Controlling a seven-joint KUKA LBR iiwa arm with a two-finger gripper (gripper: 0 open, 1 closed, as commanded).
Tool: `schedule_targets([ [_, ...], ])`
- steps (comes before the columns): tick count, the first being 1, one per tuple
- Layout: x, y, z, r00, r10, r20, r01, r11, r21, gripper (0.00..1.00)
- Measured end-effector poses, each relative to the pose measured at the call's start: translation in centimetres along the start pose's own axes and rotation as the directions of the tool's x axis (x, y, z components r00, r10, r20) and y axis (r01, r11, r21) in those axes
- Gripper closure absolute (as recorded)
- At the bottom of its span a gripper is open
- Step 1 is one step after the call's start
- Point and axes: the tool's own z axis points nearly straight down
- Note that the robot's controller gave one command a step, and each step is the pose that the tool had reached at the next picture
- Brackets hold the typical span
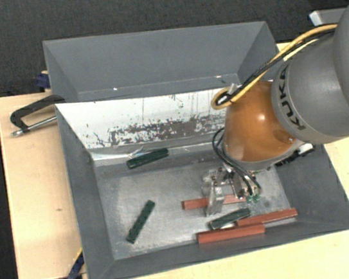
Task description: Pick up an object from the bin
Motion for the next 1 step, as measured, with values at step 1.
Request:
schedule_targets([
  [1,-1.21,0.23,-13.85,0.998,-0.062,0.004,0.062,0.998,0.000,1.00],
])
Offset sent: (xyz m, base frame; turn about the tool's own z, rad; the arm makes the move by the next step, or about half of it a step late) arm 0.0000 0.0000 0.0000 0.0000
